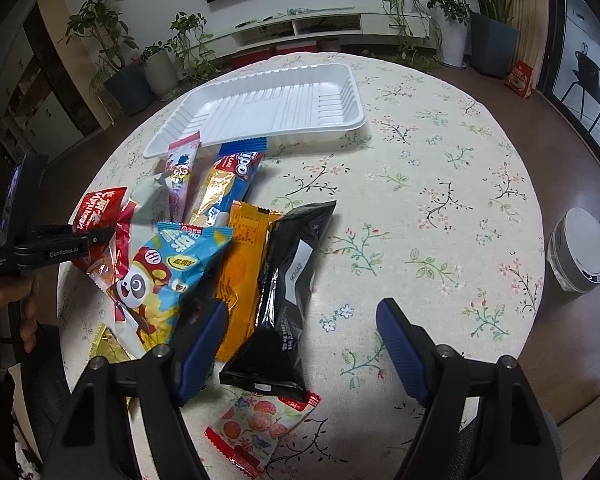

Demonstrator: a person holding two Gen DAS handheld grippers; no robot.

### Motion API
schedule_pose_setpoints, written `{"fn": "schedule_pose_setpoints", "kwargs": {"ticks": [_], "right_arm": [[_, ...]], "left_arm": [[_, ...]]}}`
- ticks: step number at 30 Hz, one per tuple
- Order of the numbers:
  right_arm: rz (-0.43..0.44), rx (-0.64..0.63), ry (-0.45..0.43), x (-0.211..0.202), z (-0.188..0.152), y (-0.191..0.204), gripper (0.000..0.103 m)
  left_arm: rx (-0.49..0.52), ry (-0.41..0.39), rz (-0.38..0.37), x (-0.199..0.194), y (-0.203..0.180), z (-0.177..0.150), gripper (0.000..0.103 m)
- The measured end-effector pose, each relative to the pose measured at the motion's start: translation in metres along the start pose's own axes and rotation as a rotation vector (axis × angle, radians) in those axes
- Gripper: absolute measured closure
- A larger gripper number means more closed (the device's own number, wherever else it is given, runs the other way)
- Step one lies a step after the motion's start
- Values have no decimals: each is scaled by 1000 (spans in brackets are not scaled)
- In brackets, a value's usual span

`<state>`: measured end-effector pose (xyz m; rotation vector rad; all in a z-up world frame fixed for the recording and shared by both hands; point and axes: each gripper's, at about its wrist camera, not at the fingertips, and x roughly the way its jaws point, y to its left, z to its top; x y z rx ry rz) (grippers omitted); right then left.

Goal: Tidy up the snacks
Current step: 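Grasp the red Mylikes bag with the left tool while the right tool grasps the black bar, then lift the red bag and black bar and carry both toward the white tray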

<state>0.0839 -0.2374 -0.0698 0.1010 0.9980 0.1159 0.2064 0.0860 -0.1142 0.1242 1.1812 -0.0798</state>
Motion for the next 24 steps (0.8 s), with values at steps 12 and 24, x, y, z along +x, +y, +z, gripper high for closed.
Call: {"fn": "schedule_pose_setpoints", "kwargs": {"ticks": [12,24], "right_arm": [[-31,-20,122,36,11,-2,51],[-78,-99,110,55,19,13,56]], "left_arm": [[16,-11,7,-7,0,-17,63],[9,-6,42,-9,-2,-19,55]]}}
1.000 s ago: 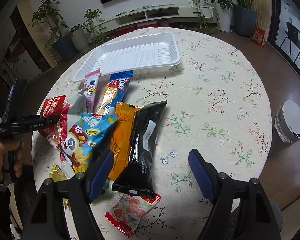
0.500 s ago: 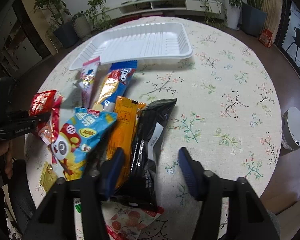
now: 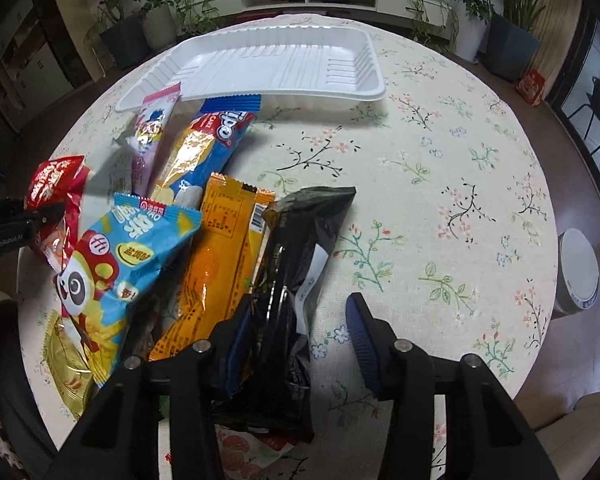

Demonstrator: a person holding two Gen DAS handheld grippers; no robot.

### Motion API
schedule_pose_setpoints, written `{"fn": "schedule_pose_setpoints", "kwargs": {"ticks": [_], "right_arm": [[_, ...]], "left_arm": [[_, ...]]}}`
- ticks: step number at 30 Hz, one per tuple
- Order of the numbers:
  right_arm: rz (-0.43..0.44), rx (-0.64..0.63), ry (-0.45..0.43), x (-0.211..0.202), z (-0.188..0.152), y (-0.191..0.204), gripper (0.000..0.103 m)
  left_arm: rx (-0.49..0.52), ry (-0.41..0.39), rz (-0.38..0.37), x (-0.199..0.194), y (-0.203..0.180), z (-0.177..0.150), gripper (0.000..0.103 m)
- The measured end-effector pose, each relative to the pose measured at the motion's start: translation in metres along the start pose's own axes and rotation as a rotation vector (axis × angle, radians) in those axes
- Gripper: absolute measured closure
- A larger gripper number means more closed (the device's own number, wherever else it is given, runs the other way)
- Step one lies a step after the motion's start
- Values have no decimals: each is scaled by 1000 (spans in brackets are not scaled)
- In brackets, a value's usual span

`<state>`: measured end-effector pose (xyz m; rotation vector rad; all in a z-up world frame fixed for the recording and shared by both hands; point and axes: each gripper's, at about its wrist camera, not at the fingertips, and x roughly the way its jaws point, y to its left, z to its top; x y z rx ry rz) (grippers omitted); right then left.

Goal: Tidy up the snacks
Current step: 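Lift the red bag and black bar and carry both toward the white tray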

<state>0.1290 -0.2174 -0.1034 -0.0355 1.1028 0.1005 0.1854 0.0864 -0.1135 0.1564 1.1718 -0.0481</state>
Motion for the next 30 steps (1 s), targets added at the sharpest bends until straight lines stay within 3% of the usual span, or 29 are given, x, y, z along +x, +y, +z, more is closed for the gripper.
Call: {"fn": "schedule_pose_setpoints", "kwargs": {"ticks": [4,7,8,12,19,30], "right_arm": [[-15,-10,-22,-4,-7,-3,64],[-19,-1,-27,-6,-10,-4,64],[-17,4,-27,-7,-11,-5,64],[2,19,-42,-8,-13,-9,64],[-14,-1,-54,-10,-15,-6,64],[-29,7,-57,-13,-19,-6,71]], "left_arm": [[9,-24,48,-1,-5,-2,51],[-49,-20,82,0,2,-2,30],[-63,-21,79,1,5,-2,30],[-100,-30,51,1,10,-5,30],[-65,-48,52,-2,3,-6,36],[-33,-68,30,-4,-4,-7,53]]}}
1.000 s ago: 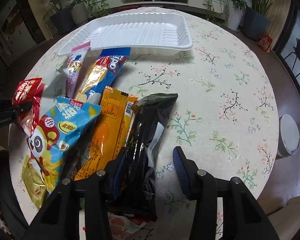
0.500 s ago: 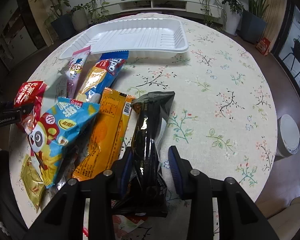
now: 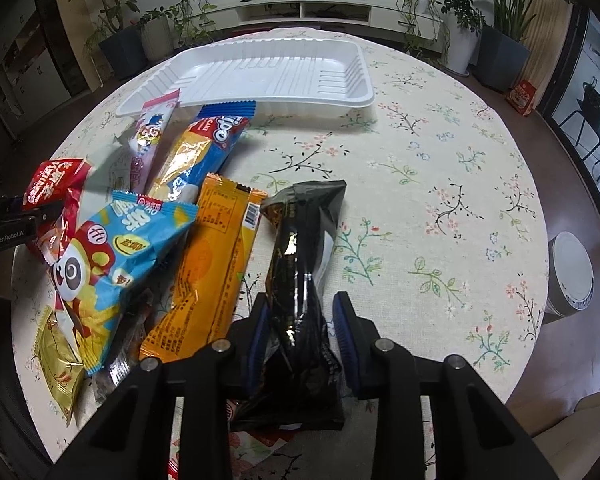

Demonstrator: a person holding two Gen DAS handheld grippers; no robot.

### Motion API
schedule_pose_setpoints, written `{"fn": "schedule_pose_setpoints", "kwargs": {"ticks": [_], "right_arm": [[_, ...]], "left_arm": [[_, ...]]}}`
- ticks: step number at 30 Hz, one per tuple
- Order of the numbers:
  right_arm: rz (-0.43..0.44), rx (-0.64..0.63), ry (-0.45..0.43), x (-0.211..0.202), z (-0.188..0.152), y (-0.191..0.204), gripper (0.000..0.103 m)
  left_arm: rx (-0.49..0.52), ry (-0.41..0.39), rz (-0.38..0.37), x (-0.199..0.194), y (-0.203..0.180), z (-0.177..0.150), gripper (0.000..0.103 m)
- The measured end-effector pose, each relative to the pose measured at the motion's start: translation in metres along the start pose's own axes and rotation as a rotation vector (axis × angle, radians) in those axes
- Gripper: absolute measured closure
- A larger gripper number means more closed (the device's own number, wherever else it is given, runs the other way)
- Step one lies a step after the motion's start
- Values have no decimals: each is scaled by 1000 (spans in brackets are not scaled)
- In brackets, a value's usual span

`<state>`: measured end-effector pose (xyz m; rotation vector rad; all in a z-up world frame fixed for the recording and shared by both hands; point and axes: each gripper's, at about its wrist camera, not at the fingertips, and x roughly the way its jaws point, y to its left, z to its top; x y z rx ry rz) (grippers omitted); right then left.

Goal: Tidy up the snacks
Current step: 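Lift the red bag and black bar and carry both toward the white tray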

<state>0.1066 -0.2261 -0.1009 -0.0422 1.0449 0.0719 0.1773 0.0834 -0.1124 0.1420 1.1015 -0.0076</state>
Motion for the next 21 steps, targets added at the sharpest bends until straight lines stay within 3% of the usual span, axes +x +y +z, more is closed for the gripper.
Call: {"fn": "schedule_pose_setpoints", "kwargs": {"ticks": [1,5,9,18,21], "right_arm": [[-1,0,-1,0,0,0,72],[-1,1,-8,0,0,-3,75],[4,1,-15,-1,-2,-4,78],[41,31,-35,-8,-1,-12,80],[91,65,-43,-13,3,-20,80]], "left_arm": [[0,-2,-25,0,0,0,62],[6,-10,-68,-1,-1,0,70],[1,-3,-127,0,1,0,71],[-59,-21,-152,-12,13,-6,71],[-69,-24,-186,-20,16,-7,72]]}}
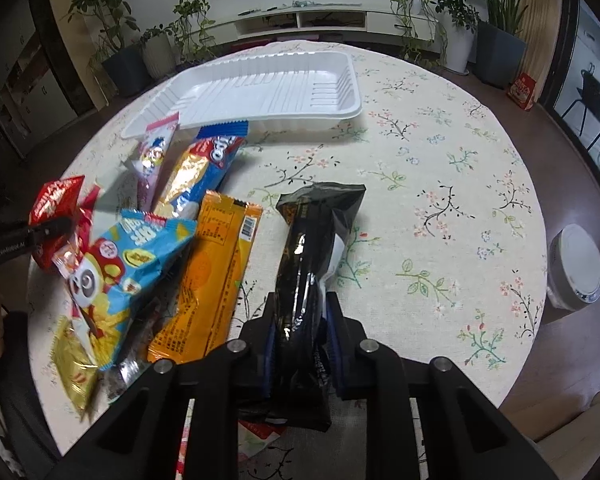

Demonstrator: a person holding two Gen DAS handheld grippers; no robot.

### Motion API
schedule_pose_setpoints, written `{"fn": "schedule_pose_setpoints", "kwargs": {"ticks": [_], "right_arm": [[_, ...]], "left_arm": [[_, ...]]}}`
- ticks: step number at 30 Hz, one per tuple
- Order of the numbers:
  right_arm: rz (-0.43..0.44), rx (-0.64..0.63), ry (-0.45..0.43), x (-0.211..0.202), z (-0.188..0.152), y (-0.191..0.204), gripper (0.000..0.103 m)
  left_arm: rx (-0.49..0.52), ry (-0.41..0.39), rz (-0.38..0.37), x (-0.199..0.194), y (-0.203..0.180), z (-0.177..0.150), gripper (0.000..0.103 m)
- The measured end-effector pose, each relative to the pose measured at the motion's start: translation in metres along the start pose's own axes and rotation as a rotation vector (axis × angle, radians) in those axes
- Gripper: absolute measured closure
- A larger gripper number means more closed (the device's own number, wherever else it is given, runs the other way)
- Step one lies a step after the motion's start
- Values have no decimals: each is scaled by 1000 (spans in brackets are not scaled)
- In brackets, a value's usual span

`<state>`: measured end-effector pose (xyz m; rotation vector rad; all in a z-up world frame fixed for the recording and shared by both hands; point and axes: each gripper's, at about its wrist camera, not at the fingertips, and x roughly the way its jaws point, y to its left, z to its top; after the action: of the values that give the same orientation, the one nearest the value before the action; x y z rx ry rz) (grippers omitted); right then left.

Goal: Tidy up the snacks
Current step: 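Lift the red bag and black bar and carry both toward the white tray, then lower the red bag into the tray with the left tool while the right tool releases the black bar there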

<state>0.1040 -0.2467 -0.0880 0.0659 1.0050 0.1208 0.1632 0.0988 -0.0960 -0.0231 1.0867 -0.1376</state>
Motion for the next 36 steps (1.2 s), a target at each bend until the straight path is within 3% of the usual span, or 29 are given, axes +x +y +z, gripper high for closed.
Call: {"fn": "schedule_pose_setpoints", "kwargs": {"ticks": [8,17,22,25,29,36], "right_arm": [[88,94,-49,-18,30,-38,81],[129,98,-141,-28,112,-76,81],[215,49,-160,-17,171,-62,81],[276,19,-129,5,202,-40,81],[332,-10,-71,38,223,-12,80],[324,-41,11,94,234,15,80]], "left_arm": [[-60,-31,-149,-23,7,20,72],[-69,-90,-266,-26,13,107,72],[-9,-93,-318,-14,-12,167,72],[2,-85,-368,0,-28,194,72],[8,-56,-405,25,-45,214,72],[-23,22,-400,81,-52,224,72]]}}
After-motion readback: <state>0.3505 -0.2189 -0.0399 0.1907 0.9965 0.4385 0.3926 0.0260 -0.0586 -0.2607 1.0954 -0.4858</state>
